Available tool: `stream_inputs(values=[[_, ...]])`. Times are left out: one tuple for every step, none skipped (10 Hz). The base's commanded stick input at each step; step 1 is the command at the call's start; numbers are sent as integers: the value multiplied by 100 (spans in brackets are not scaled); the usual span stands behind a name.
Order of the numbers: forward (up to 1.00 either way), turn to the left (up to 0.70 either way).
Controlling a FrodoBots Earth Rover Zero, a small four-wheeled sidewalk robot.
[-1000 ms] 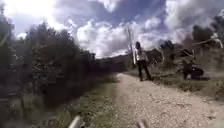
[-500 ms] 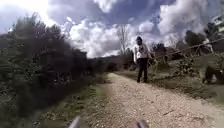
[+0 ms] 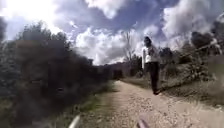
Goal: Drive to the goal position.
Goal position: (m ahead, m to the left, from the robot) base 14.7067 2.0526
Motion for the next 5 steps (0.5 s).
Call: stream_inputs(values=[[100, 0], [100, 0], [100, 0], [100, 0], [100, 0]])
